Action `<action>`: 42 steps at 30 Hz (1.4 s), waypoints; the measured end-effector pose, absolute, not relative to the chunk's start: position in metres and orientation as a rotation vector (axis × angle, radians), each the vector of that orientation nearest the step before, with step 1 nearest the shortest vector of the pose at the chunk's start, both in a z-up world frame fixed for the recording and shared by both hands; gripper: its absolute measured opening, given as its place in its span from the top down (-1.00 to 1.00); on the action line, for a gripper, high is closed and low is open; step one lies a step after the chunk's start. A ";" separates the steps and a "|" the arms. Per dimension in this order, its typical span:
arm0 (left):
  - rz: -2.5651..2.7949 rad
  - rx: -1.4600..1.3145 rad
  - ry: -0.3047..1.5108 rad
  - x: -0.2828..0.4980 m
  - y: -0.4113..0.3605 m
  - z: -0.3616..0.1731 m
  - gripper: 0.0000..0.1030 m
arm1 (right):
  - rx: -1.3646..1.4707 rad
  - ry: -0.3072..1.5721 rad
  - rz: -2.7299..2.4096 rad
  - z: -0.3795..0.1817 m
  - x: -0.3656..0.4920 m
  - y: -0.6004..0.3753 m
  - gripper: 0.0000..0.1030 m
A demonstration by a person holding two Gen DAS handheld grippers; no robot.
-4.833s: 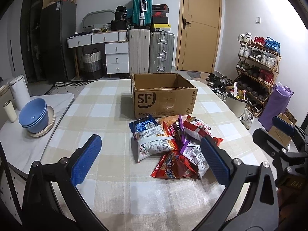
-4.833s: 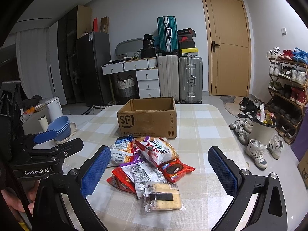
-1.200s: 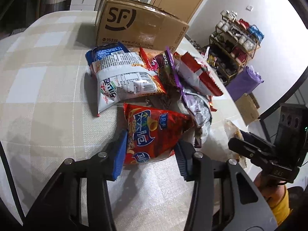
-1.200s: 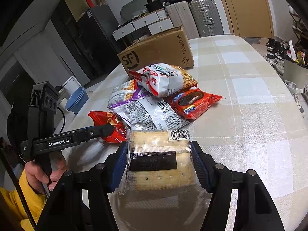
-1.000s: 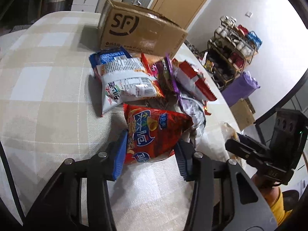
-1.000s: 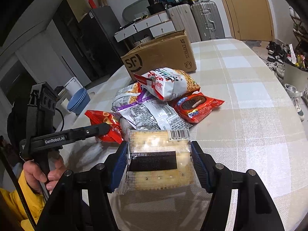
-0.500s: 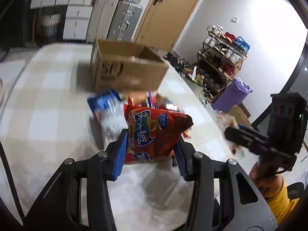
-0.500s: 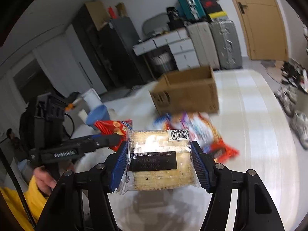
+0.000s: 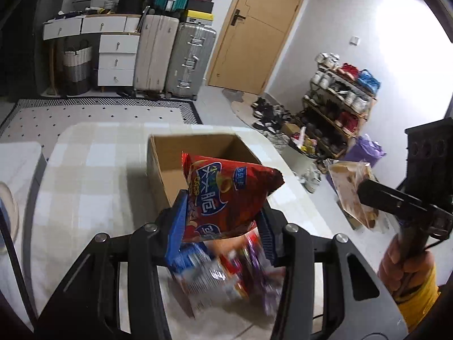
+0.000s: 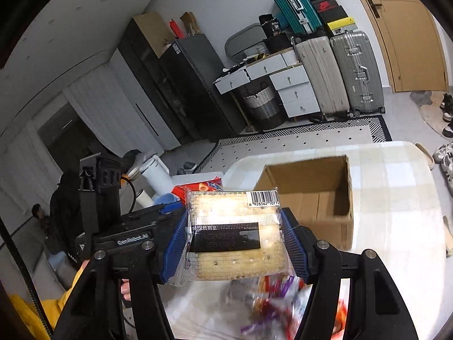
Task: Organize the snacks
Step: 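Carry the red chip bag and cracker pack over the cardboard box with both grippers, then open both grippers to drop the snacks into the box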
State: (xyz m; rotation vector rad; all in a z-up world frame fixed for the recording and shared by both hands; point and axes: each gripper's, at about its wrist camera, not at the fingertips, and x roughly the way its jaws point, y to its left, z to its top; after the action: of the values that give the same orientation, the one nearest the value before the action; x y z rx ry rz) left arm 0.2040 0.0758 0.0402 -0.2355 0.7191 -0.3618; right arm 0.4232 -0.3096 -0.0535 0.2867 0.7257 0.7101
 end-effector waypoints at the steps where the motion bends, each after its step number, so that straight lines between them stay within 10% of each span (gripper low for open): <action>1: -0.358 -0.227 0.728 0.218 0.076 0.043 0.17 | 0.289 0.730 0.708 -0.052 0.435 -0.307 -0.26; 17: -0.295 -0.170 0.919 0.385 0.053 -0.020 0.17 | 0.330 0.964 0.636 -0.130 0.583 -0.285 -0.26; 42: -0.267 -0.140 0.939 0.381 0.038 -0.055 0.17 | 0.286 1.018 0.547 -0.164 0.595 -0.283 -0.40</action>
State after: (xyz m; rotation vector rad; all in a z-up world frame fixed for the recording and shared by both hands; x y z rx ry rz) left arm 0.3810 0.0380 -0.0550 -0.1403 0.9391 -0.2666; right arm 0.5953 -0.2829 -0.1636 0.2857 1.0177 0.5466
